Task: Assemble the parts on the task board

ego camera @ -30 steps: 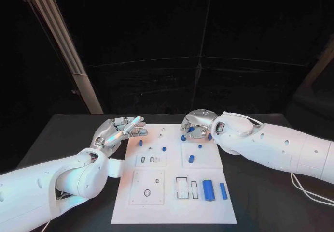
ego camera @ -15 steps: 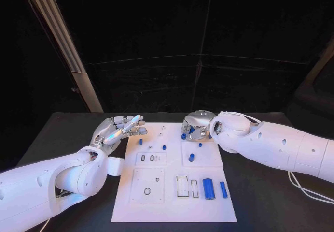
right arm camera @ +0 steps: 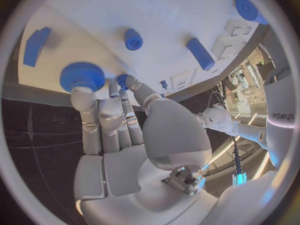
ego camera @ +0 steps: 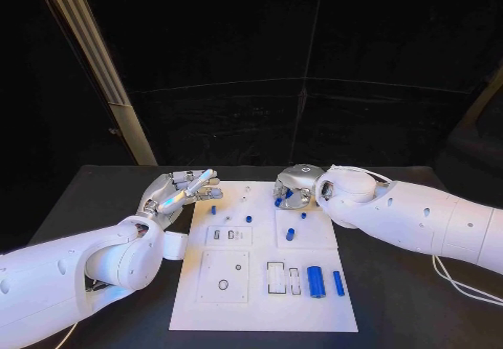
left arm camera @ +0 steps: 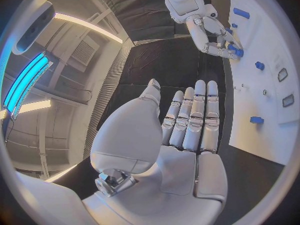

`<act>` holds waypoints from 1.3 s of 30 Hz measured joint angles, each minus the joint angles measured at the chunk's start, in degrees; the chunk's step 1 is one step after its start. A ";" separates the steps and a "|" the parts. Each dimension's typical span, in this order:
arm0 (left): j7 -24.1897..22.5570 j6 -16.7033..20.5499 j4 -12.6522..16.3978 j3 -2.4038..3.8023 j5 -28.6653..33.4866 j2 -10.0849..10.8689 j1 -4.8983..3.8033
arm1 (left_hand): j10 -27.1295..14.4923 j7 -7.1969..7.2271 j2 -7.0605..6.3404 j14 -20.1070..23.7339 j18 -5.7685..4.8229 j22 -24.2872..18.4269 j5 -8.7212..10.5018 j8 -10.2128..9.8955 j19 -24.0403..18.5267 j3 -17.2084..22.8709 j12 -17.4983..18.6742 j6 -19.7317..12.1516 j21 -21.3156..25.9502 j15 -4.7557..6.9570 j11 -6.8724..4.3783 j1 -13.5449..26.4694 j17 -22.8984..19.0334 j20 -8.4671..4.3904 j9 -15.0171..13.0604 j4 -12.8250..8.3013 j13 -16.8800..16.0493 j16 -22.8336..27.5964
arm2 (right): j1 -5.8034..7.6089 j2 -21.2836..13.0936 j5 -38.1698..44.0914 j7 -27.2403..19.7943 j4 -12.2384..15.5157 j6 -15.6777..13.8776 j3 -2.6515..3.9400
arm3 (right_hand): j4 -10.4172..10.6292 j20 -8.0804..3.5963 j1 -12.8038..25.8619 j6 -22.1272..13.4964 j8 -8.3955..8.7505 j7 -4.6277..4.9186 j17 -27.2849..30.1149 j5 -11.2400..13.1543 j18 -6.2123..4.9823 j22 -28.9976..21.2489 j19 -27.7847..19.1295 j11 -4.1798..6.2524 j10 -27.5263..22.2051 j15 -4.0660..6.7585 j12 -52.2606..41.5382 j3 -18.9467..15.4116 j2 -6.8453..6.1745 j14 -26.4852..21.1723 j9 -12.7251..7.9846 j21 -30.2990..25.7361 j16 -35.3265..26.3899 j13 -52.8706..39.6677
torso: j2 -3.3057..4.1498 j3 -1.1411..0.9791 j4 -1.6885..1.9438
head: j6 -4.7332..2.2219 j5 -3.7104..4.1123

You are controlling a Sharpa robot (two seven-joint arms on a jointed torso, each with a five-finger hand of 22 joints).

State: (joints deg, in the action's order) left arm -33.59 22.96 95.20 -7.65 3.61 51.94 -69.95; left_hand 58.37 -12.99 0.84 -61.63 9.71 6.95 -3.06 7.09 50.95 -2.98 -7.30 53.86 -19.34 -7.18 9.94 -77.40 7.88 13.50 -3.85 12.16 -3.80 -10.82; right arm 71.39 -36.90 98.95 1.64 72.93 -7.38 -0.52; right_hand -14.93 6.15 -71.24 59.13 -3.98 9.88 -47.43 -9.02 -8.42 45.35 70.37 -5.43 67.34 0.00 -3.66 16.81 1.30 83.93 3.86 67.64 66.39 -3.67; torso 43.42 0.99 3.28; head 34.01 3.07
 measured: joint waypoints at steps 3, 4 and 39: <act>0.13 0.01 -0.05 0.00 0.00 0.00 -0.02 | 0.00 0.00 0.00 0.00 0.00 -0.09 0.00 0.00 0.00 -0.16 0.23 0.00 0.00 0.00 0.00 0.00 0.06 0.00 0.00 -0.16 0.00 0.00 | 0.00 0.05 -0.05 0.00 -0.06 0.00 0.00 | 0.00 0.00 0.00 0.00 0.00 0.00 -0.01 0.00 0.00 0.01 0.00 0.00 0.00 0.00 0.00 0.00 0.00 0.00 0.00 0.00 0.00 0.00 | 0.07 0.00 -0.01 | 0.19 0.00; 0.17 0.01 -0.08 0.00 -0.01 0.01 -0.03 | 0.00 0.00 0.00 0.00 0.00 -0.09 0.00 0.00 -0.01 -0.16 0.23 0.00 0.00 0.00 0.00 0.00 0.06 0.00 0.00 -0.16 0.00 0.00 | 0.00 0.07 -0.08 0.00 -0.10 0.00 0.00 | 0.02 0.00 0.00 0.00 0.00 0.00 -0.01 0.00 0.00 0.02 0.00 0.00 0.00 0.00 0.00 0.01 0.00 0.00 0.00 0.00 0.00 0.00 | 0.09 0.00 -0.01 | 0.24 0.01; 1.01 0.00 -0.65 -0.01 -0.02 0.11 -0.42 | 0.00 0.01 0.68 0.00 0.00 -0.39 0.00 -0.44 -0.03 0.32 0.77 0.00 0.45 0.00 0.00 -0.68 0.14 0.02 0.04 -1.26 0.00 0.67 | 1.17 1.47 -2.64 0.22 -0.16 -6.46 0.03 | 3.97 -0.53 1.30 3.28 -0.30 -1.23 -3.13 4.83 -0.02 4.95 0.92 1.13 3.41 0.00 -0.01 5.67 -0.22 0.00 0.30 4.02 3.57 -0.22 | 0.38 0.07 0.10 | -0.28 -0.20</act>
State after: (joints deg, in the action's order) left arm -32.58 22.96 94.55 -7.65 3.59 52.05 -70.37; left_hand 58.36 -12.98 1.52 -61.63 9.72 6.56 -3.06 6.66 50.92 -2.66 -6.53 53.85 -18.90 -7.18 9.94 -78.08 8.03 13.53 -3.81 10.89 -3.80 -10.15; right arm 72.57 -35.43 96.31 1.86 72.77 -13.84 -0.50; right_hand -10.96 5.62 -69.94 62.40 -4.28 8.65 -50.56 -4.19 -8.44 50.30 71.28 -4.30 70.75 0.00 -3.67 22.48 1.08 83.93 4.16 71.66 69.95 -3.89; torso 43.80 1.07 3.39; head 33.73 2.87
